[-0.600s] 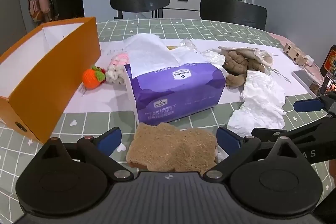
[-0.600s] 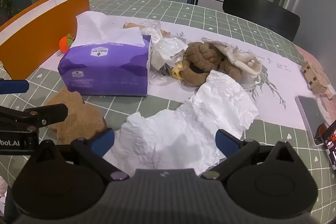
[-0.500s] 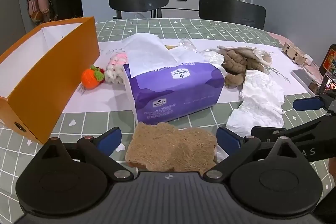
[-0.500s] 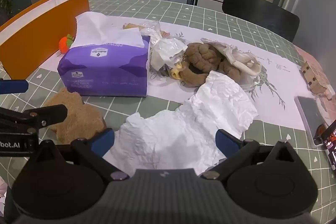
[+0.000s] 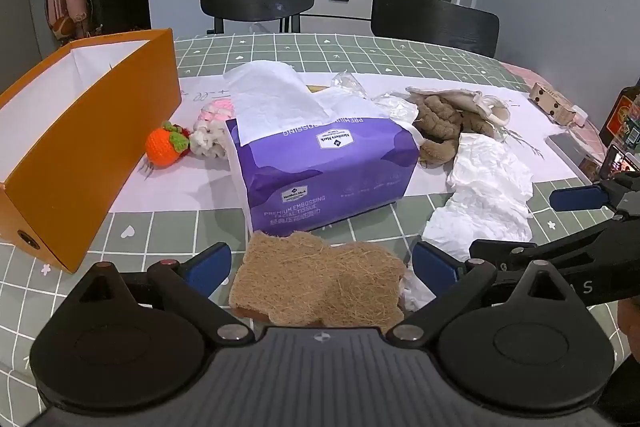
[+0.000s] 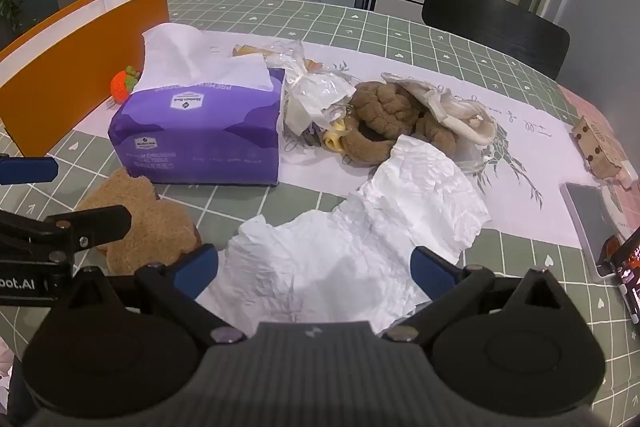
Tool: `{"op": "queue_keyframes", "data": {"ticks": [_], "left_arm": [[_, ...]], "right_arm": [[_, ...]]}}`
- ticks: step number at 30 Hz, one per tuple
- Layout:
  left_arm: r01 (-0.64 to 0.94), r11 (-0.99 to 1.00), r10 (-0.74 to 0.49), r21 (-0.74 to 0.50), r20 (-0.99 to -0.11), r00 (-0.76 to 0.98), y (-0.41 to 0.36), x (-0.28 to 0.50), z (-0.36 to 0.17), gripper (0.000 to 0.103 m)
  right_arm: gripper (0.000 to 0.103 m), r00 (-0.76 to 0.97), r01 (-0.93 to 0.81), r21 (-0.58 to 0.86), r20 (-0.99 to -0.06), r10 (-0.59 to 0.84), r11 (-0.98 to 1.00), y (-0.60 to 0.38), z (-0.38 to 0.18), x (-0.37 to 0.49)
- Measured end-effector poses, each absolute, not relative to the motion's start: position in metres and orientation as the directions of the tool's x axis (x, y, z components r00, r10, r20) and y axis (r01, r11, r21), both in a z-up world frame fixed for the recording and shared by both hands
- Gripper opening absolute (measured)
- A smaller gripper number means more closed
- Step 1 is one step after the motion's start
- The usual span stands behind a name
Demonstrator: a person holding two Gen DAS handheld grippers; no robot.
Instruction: Organize soft objects
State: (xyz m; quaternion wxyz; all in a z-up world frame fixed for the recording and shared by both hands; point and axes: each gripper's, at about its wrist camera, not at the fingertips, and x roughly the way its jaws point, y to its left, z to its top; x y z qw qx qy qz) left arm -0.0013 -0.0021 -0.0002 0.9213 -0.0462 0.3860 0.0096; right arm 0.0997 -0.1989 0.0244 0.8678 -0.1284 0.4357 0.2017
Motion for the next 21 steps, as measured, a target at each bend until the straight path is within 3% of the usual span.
{"op": "queue_keyframes", "data": {"ticks": [21], "left_arm": [[-0.037, 0.994, -0.046, -0.099, -0.72, 0.693, -0.0044, -0.0032, -0.0011, 0.103]], "right_arm": [[0.1, 0.541, -0.461, -0.048, -0.807, 0.237, 0.886, -0.1993, 0.0238, 0.1001]]}}
